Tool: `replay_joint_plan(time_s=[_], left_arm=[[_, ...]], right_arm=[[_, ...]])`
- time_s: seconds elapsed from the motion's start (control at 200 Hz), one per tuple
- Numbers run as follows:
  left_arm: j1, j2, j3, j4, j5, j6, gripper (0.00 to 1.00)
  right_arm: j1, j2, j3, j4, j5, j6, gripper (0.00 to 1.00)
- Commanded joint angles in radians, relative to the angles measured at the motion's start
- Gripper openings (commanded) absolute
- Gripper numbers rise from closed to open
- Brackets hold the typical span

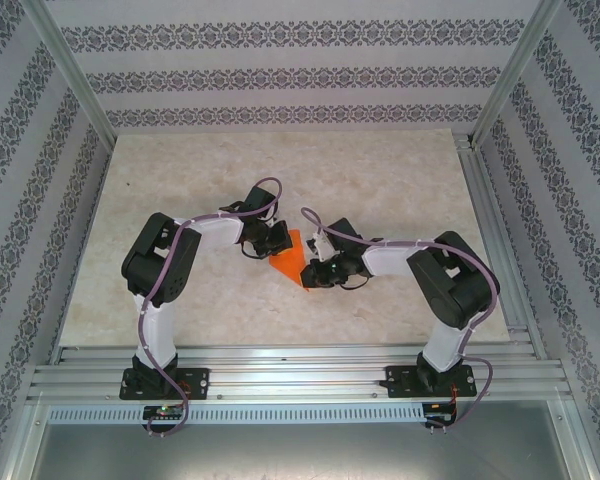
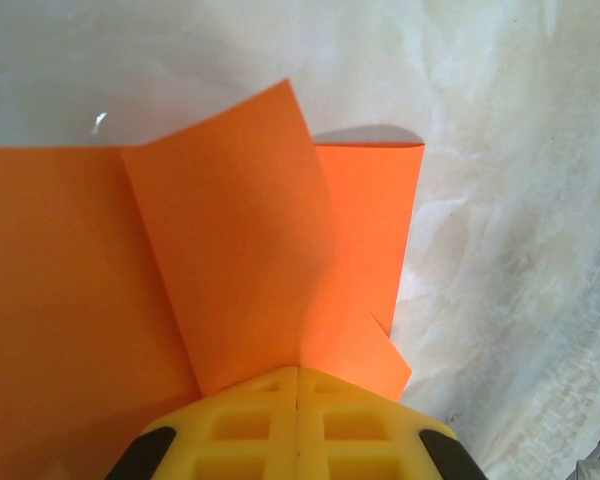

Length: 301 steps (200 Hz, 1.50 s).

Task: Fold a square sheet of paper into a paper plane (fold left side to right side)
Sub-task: Fourth fold the wing at the center of the table.

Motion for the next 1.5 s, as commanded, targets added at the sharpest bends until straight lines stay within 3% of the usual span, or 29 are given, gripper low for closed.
replay_joint_plan(time_s=[0.0,0.23,0.36,0.48,0.814,1.329,1.499], left_arm=[[0.007,0.069,-0.02,-0.112,-0.133,0.028,0.0],[0.007,0.068,-0.015,-0.116,-0.134,0.033,0.0],[0.007,0.063,-0.017,-0.116,-0.133,0.034,0.0],[0.007,0.06,-0.018,-0.112,-0.128,0.032,0.0],[0.007,0.051,-0.029,-0.097,-0.114,0.027,0.0],[0.014,-0.016,-0.003,-0.089,-0.082,0.028,0.0],[0.034,-0.123,0.0,-0.055,-0.03,0.027,0.19]], right_arm=[[0.042,-0.004,-0.086,-0.151,-0.036,0.013,0.14],[0.054,-0.079,-0.134,-0.205,-0.022,0.001,0.14],[0.028,-0.163,-0.069,-0.316,-0.007,-0.035,0.14],[-0.014,-0.206,0.011,-0.29,-0.044,-0.014,0.16],[-0.013,0.005,0.206,-0.16,-0.046,0.042,0.14],[-0.006,0.1,0.048,-0.175,0.013,0.027,0.12],[-0.006,0.107,0.044,-0.182,0.033,0.025,0.12]])
